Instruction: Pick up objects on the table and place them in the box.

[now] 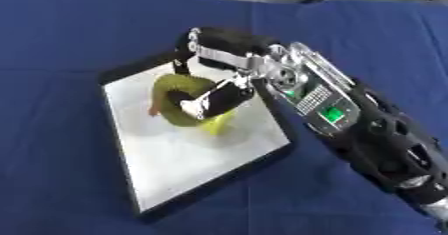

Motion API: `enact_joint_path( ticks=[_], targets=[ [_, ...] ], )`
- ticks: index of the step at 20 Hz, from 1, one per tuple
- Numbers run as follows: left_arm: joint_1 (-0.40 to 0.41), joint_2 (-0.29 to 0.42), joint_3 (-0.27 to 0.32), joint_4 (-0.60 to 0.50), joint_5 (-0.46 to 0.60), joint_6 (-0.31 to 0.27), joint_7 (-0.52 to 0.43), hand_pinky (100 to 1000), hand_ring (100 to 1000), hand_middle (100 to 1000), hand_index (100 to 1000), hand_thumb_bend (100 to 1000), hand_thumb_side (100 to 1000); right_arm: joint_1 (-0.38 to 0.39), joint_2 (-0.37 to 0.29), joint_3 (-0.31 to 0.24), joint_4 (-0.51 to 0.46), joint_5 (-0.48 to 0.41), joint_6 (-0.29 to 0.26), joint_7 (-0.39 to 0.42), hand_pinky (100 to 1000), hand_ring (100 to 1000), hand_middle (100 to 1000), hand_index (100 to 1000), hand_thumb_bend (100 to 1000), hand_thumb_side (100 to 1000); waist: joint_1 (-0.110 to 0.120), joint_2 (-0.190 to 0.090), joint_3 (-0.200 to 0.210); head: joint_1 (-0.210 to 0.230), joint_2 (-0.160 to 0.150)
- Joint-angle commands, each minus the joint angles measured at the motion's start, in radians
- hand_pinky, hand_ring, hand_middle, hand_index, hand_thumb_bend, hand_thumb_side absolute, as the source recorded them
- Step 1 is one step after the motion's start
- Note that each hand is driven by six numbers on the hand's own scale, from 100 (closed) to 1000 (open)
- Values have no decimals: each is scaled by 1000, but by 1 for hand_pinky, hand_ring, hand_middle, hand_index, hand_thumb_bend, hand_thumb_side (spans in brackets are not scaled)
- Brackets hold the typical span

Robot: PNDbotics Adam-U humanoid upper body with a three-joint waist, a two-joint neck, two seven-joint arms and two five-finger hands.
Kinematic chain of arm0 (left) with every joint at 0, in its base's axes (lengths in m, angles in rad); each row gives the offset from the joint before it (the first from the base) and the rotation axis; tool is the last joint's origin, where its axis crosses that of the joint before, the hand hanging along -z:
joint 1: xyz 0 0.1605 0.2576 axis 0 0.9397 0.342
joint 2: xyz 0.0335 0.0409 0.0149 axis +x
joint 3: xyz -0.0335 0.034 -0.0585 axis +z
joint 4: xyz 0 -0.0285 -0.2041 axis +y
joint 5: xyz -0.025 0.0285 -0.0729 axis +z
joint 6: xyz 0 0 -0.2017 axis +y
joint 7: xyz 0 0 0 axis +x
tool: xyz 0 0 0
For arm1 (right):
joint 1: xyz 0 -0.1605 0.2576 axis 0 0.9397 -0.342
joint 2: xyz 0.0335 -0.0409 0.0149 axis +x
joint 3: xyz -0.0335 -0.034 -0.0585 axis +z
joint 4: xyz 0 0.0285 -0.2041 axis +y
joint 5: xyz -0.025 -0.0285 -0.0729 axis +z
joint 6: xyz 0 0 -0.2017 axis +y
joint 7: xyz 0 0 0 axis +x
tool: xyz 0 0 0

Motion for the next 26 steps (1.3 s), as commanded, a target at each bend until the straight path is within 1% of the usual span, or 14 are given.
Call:
enact_joint_path(
  ticks=[1,5,11,14,15,16,18,20,23,26],
  targets=[
    [-3,28,6,-17,-5,0,-2,695,703,672,787,100,593,-11,-23,-30,-34,23,2,17,1000,937,746,878,100,226,-5,-21,-2,3,-10],
    [2,27,7,-16,-5,2,-1,695,704,671,787,100,595,-5,-47,-65,-86,-1,22,17,1000,941,748,883,100,215,-2,-24,-8,9,-9],
    [-2,23,-1,-22,-7,2,-8,695,704,671,787,100,595,-6,-90,-126,-180,-84,68,-11,1000,938,744,884,100,199,5,-28,-20,17,-10],
    [-6,20,-4,-28,-9,2,-11,695,704,671,787,100,595,-3,-124,-165,-237,-137,94,-36,1000,937,746,888,100,199,9,-32,-27,18,-15],
    [-7,19,-6,-30,-11,2,-13,695,704,671,787,100,594,1,-141,-185,-265,-161,103,-54,1000,937,748,891,100,203,9,-33,-30,17,-17],
    [-7,19,-7,-33,-13,2,-14,695,704,671,787,100,592,4,-156,-206,-283,-190,106,-77,1000,938,751,896,100,232,10,-35,-34,19,-18],
    [-11,19,-13,-37,-19,4,-19,695,704,671,787,100,592,16,-191,-244,-297,-275,81,-134,1000,949,769,891,100,289,11,-37,-41,24,-18],
    [-16,17,-18,-40,-22,5,-25,695,704,671,787,100,592,38,-229,-279,-300,-360,42,-181,1000,959,785,893,100,331,12,-38,-47,27,-18],
    [-25,13,-25,-45,-27,7,-33,695,705,671,787,100,590,86,-290,-320,-301,-457,-14,-225,1000,962,803,906,100,366,12,-38,-56,30,-25],
    [-37,8,-34,-49,-31,8,-42,695,705,671,787,100,591,149,-336,-352,-301,-526,-53,-248,1000,967,806,911,100,406,14,-36,-59,27,-31]
  ],
)
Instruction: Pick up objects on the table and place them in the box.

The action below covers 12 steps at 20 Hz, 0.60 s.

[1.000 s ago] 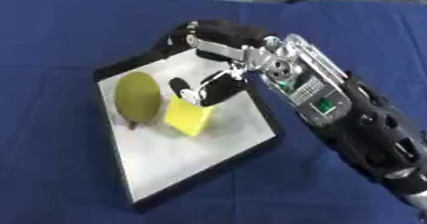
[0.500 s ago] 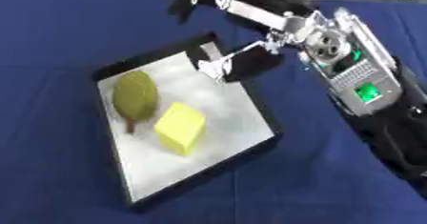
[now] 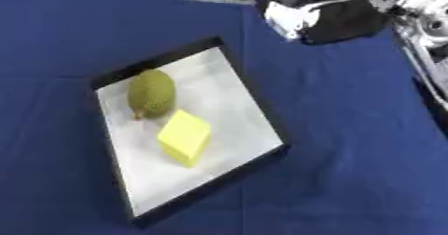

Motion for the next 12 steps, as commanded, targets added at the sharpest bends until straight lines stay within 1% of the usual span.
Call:
enact_joint_path(
  ticks=[1,3,6,8,9,10,11,12],
  targets=[
    [-21,9,-4,-25,-11,0,-11,695,704,671,787,100,593,40,-69,-52,-22,-81,-46,-28,1000,969,805,912,100,421,14,-34,-1,2,-19],
    [-31,0,-8,-30,-12,-2,-16,695,704,671,787,100,594,102,-93,-90,-22,-128,-87,-57,1000,964,804,915,100,416,15,-30,-2,7,-25],
    [-46,-17,-9,-43,-14,-6,-17,695,704,671,787,100,595,194,-121,-152,-22,-136,-130,-113,1000,960,798,907,100,405,14,-25,-4,17,-31],
    [-61,-34,-9,-54,-18,-9,-17,695,704,671,787,100,595,255,-122,-187,-22,-120,-143,-144,1000,958,795,906,100,415,14,-20,-4,22,-35],
    [-69,-44,-10,-60,-20,-11,-17,695,704,672,787,100,595,282,-118,-203,-22,-112,-146,-158,1000,956,794,905,100,387,15,-17,-3,23,-37],
    [-78,-56,-10,-66,-20,-13,-17,695,704,672,787,100,596,308,-111,-219,-22,-104,-148,-173,1000,951,790,902,100,392,16,-14,-1,23,-39],
    [-86,-68,-11,-71,-23,-14,-17,695,704,672,787,100,597,332,-100,-233,-22,-96,-143,-187,1000,949,786,900,100,425,16,-12,0,22,-40],
    [-93,-78,-11,-76,-26,-15,-17,695,704,672,787,100,597,353,-87,-246,-22,-88,-139,-201,1000,949,784,895,100,423,15,-10,0,23,-39]
  ],
)
